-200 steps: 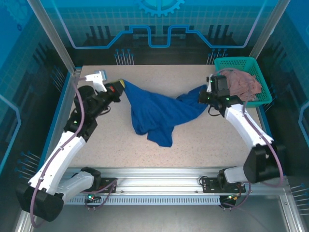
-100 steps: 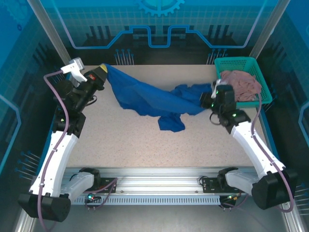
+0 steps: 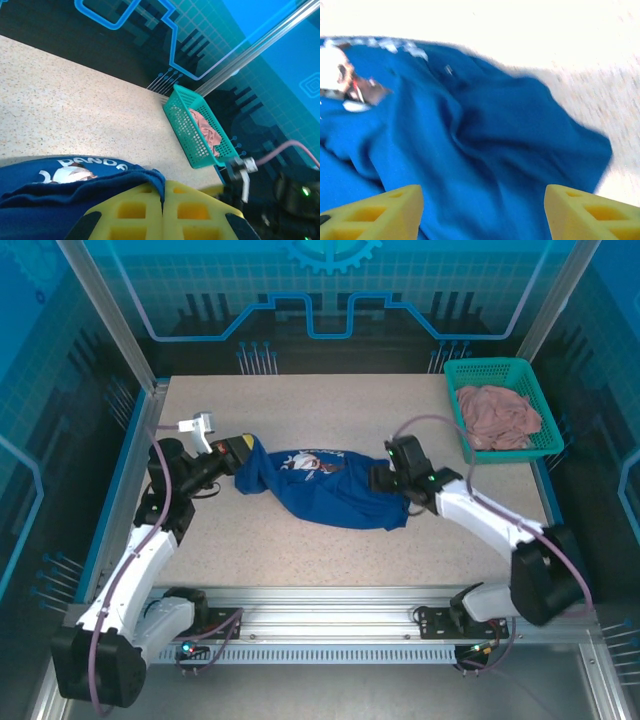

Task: Fold the inside-out t-shirt

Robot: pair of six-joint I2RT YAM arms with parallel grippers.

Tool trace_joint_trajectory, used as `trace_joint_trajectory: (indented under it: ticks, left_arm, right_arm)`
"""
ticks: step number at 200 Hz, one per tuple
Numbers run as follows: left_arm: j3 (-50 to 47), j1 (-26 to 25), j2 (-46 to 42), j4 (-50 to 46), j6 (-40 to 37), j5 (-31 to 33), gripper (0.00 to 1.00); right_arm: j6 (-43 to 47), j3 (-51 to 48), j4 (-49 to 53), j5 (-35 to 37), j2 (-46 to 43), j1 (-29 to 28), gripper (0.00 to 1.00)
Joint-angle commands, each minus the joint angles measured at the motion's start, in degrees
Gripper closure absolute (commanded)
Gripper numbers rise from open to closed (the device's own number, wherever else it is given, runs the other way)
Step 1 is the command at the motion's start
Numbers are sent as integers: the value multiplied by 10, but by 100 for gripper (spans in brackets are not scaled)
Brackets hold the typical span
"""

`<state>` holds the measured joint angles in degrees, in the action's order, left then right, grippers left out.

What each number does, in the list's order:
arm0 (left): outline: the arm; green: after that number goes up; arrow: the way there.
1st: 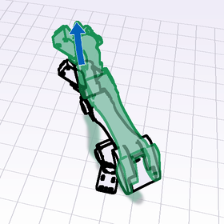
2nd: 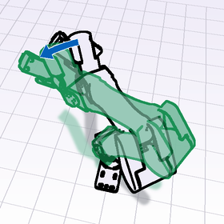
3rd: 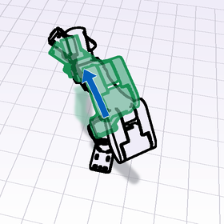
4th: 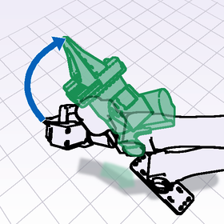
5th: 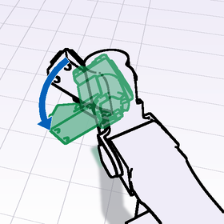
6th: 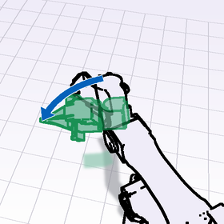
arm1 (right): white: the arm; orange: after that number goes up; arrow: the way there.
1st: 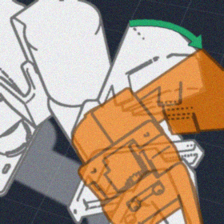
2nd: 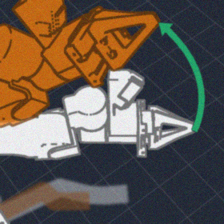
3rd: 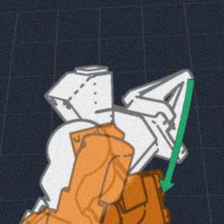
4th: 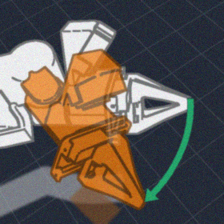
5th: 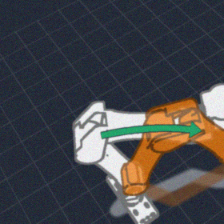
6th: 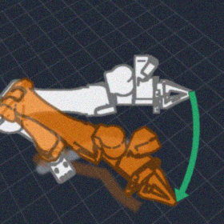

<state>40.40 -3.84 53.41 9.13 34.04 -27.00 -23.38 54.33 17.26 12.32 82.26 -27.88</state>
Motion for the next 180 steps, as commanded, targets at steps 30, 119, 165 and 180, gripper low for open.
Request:
trace_joint_trajectory:
  ticks: [30,119,165,180]
  left_arm:
    - [-5,5,-7,21,-15,-25,100]
    - [-9,5,-10,0,-29,21,100]
    - [27,31,31,23,67,146,100]
    - [63,52,60,49,96,141,100]
  right_arm:
    - [146,190,57,-57,207,-8,26]
    - [181,283,59,-91,229,26,97]
    - [80,199,-46,-268,40,153,100]
    - [40,191,-81,-322,2,193,100]
